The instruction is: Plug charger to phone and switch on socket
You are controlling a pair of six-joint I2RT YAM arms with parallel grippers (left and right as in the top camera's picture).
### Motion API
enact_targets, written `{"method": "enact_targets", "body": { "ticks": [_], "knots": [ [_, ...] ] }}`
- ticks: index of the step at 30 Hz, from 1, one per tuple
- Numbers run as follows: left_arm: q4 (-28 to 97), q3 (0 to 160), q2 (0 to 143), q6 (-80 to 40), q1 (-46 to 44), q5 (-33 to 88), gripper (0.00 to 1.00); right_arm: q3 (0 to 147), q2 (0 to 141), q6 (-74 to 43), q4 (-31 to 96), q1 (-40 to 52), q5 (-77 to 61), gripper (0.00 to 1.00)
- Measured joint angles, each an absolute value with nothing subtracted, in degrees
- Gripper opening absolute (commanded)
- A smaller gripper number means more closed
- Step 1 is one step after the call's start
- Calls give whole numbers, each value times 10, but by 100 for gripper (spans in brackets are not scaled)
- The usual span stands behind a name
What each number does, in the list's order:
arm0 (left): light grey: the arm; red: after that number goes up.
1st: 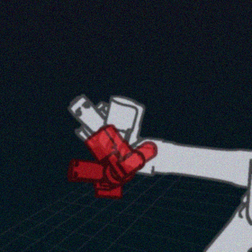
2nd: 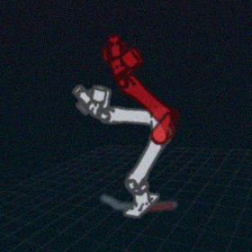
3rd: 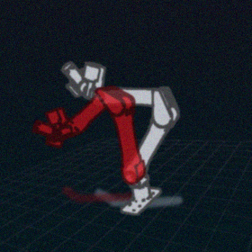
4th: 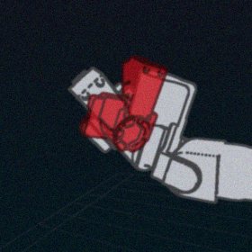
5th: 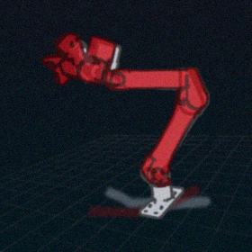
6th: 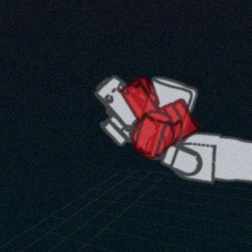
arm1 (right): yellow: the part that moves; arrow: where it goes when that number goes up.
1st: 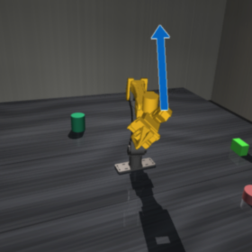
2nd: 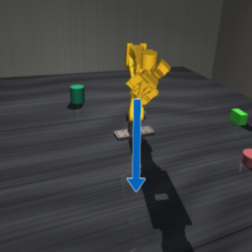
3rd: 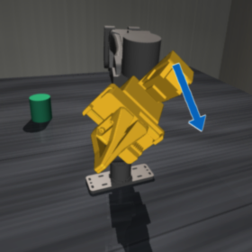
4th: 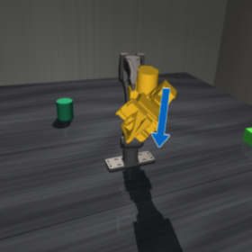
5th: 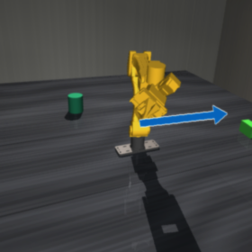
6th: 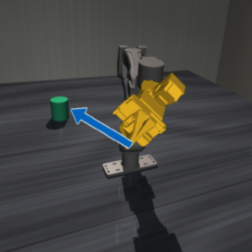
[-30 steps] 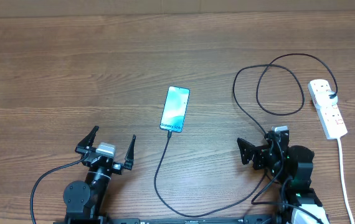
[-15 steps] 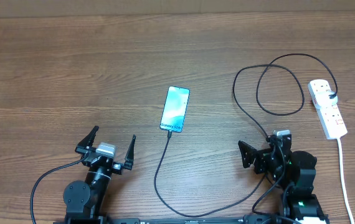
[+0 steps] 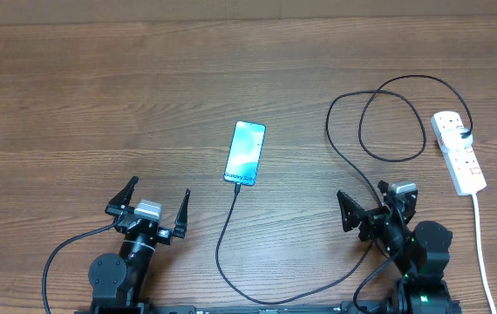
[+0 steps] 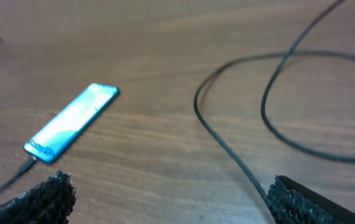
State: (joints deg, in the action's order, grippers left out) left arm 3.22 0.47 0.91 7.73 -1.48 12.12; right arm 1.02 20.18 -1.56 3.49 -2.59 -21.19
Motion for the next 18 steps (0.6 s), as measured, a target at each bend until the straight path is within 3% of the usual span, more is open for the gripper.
{"method": "enact_targets", "body": {
  "ticks": [18],
  "knots": [
    [32, 5, 9, 77, -15, 121, 100, 10, 49, -28, 35, -26, -197, 100]
  ]
}}
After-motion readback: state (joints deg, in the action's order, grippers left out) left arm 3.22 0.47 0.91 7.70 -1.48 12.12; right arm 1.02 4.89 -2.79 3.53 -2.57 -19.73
